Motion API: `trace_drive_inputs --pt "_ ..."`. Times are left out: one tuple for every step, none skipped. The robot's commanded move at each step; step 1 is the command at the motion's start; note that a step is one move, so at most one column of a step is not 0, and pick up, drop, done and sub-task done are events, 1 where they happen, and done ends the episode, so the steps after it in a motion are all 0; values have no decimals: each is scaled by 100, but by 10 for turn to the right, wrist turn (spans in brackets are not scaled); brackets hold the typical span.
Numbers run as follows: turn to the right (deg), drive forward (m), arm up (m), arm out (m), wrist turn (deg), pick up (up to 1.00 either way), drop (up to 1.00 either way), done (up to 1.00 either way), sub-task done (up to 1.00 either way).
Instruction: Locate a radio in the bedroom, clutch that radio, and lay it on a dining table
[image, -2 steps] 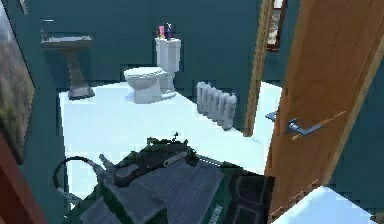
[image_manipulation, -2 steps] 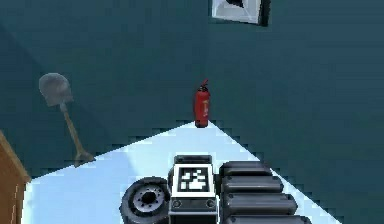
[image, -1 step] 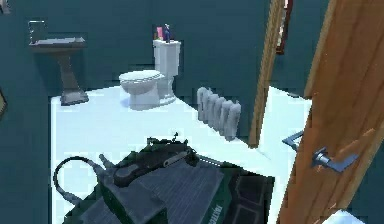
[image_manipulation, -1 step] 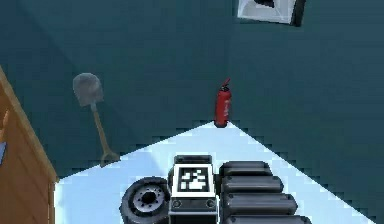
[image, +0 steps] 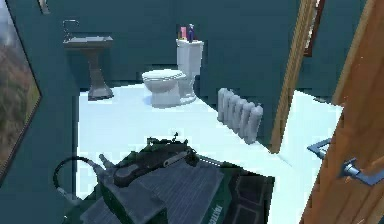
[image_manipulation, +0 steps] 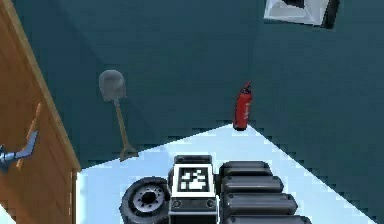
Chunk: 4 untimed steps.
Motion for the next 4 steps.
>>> trace_drive_inputs --pt "0 10 0 0 0 0 0 0 0" --pt "30 0 0 0 0 0 0 0 0" --pt "0 50 0 0 0 0 0 0 0" --pt "240 0 0 0 0 0 0 0 0"
